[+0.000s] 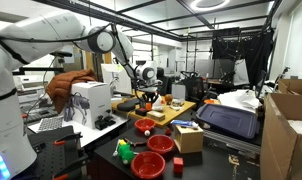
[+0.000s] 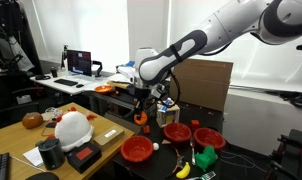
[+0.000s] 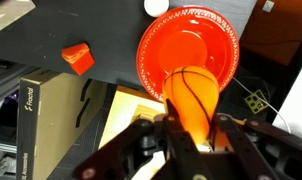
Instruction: Pick up the orange ball from the table and put it in the bowl
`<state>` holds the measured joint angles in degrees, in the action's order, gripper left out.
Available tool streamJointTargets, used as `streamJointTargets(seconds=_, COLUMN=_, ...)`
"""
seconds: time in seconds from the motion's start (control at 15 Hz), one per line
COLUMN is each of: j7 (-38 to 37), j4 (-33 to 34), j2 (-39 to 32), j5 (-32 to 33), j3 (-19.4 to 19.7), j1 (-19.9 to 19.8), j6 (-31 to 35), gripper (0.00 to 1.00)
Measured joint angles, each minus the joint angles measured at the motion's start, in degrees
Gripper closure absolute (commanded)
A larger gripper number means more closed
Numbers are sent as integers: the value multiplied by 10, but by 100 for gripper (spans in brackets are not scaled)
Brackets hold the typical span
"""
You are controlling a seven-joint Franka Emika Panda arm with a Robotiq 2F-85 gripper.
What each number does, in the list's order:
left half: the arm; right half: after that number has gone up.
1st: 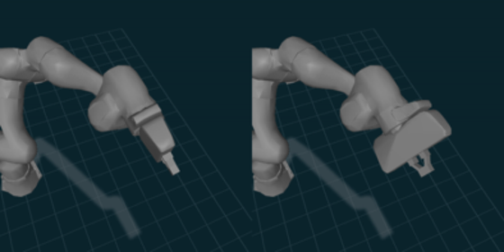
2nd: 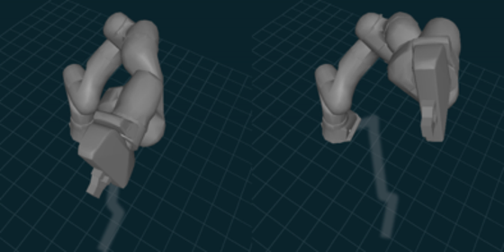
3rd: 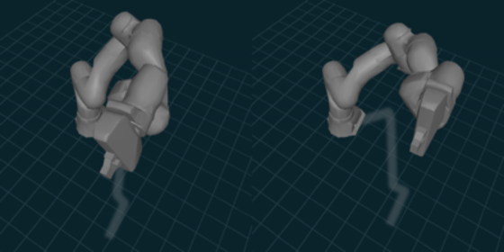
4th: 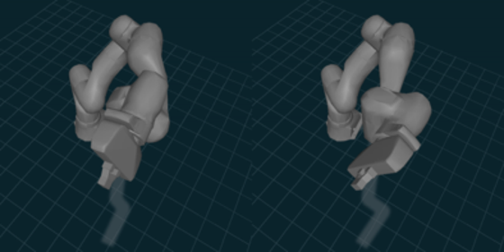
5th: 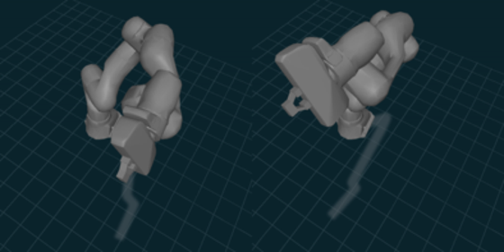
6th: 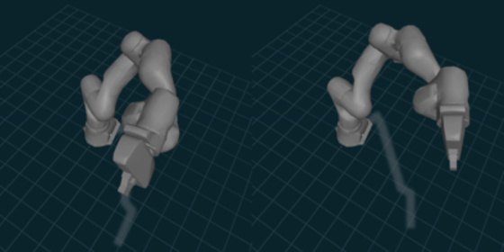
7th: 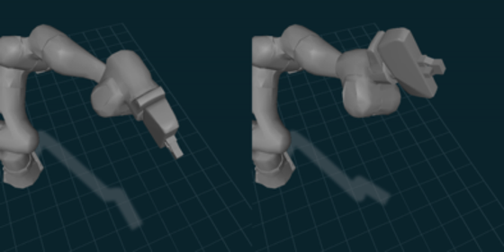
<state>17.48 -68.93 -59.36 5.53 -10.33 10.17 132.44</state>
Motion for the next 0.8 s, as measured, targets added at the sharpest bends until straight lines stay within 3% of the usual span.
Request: streamJointTargets(seconds=0.8, j7=-1, j4=201, j2=-205, j5=-1, j3=14, j1=10, j6=-15, gripper=93)
